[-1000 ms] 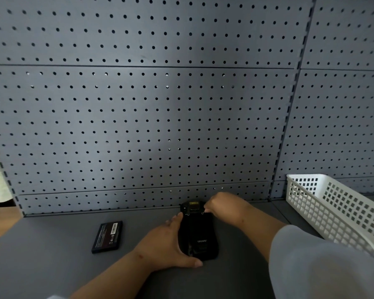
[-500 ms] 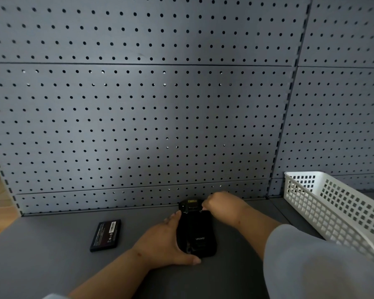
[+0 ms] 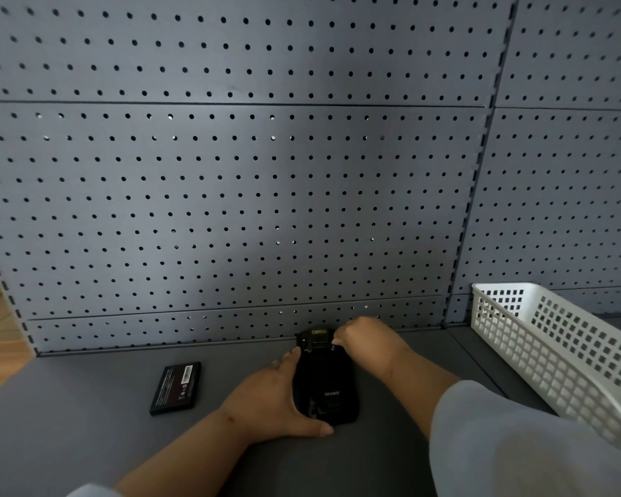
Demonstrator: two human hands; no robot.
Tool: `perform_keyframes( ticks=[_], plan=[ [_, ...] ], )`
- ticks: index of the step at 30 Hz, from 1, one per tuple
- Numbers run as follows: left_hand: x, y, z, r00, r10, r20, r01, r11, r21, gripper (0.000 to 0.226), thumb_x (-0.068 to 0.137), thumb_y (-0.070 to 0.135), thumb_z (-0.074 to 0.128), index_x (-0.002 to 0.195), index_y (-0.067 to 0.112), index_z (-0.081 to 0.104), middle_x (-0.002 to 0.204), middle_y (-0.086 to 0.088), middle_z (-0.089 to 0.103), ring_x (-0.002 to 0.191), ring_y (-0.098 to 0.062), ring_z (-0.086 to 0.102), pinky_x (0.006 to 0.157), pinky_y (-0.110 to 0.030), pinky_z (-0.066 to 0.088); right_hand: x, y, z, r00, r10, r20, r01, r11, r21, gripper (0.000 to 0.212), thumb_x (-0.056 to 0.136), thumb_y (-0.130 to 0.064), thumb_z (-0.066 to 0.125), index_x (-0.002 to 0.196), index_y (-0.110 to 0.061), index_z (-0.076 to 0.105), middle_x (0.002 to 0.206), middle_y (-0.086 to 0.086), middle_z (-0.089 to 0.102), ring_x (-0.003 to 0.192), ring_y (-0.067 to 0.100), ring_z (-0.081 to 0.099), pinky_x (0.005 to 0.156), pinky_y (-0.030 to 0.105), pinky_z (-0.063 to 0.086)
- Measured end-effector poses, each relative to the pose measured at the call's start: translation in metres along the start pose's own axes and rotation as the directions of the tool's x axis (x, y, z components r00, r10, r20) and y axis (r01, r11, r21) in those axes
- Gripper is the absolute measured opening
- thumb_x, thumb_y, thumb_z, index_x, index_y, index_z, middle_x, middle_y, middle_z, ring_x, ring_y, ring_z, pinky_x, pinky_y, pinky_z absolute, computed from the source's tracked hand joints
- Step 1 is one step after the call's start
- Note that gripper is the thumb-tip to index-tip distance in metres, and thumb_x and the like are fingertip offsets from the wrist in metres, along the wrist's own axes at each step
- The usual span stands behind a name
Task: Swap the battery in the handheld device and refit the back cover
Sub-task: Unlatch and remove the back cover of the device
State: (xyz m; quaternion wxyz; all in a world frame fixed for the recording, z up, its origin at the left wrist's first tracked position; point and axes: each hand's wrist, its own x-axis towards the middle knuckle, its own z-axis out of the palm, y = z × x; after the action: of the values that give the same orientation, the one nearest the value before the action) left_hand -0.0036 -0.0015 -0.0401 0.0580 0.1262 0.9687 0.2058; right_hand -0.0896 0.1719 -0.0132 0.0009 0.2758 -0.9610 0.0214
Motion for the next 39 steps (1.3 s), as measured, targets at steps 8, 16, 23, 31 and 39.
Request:
perform_keyframes(
  ticks=[8,16,23,31,39],
  plan=[
    [0.002,-0.003,-0.009,0.998,-0.003,0.060,0.010,0.993,-0.119,0.140,0.031,0.091,0.048,0.145,0.024,0.004,0.151,0.000,0.029,0.135,-0.012,0.031,0.103,-0.017,0.026,-0.033,0.007,0.014,0.986,0.144,-0.081,-0.083,0.857,0.508,0.041,0.095,-0.031,0.046,0.132,-0.017,0.049,0.139,0.003,0.051,0.128,0.015,0.045,0.102,0.022,0.032],
    [0.024,-0.018,-0.018,0.996,-0.011,-0.090,-0.004,0.985,-0.171,0.075,0.071,0.072,0.048,0.128,0.022,0.050,0.133,0.003,0.056,0.119,-0.007,0.051,0.096,-0.017,0.036,-0.058,0.012,0.008,0.900,-0.019,0.435,-0.201,0.867,0.455,0.113,0.071,-0.056,0.066,0.143,-0.033,-0.017,0.158,-0.004,-0.012,0.143,0.026,-0.020,0.119,0.049,0.000],
    [0.041,-0.023,-0.022,0.993,-0.003,-0.115,-0.009,0.995,-0.102,0.048,0.085,0.037,0.059,0.129,0.020,0.049,0.134,-0.001,0.055,0.121,-0.010,0.050,0.104,-0.024,0.037,-0.059,0.010,0.014,0.924,0.004,0.383,-0.188,0.876,0.444,0.122,0.064,-0.054,0.073,0.143,-0.034,-0.017,0.158,-0.007,-0.013,0.143,0.025,-0.020,0.118,0.048,0.001],
    [0.058,-0.016,-0.035,0.994,0.109,0.014,-0.108,0.948,0.301,0.044,0.095,0.031,0.040,0.136,0.016,0.039,0.147,-0.001,0.037,0.135,-0.015,0.035,0.109,-0.024,0.023,-0.060,0.011,0.013,0.924,-0.009,0.382,-0.182,0.869,0.460,0.119,0.066,-0.055,0.072,0.143,-0.033,-0.016,0.158,-0.007,-0.012,0.143,0.025,-0.018,0.118,0.047,0.001],
    [0.068,-0.005,-0.037,0.991,0.052,0.123,-0.112,0.828,0.550,0.042,0.099,0.026,0.030,0.136,0.009,0.038,0.142,-0.011,0.045,0.127,-0.026,0.044,0.104,-0.033,0.033,-0.061,0.011,0.013,0.934,-0.019,0.358,-0.163,0.865,0.474,0.117,0.068,-0.053,0.071,0.144,-0.032,-0.015,0.158,-0.007,-0.011,0.144,0.024,-0.017,0.118,0.044,0.001]
  ],
)
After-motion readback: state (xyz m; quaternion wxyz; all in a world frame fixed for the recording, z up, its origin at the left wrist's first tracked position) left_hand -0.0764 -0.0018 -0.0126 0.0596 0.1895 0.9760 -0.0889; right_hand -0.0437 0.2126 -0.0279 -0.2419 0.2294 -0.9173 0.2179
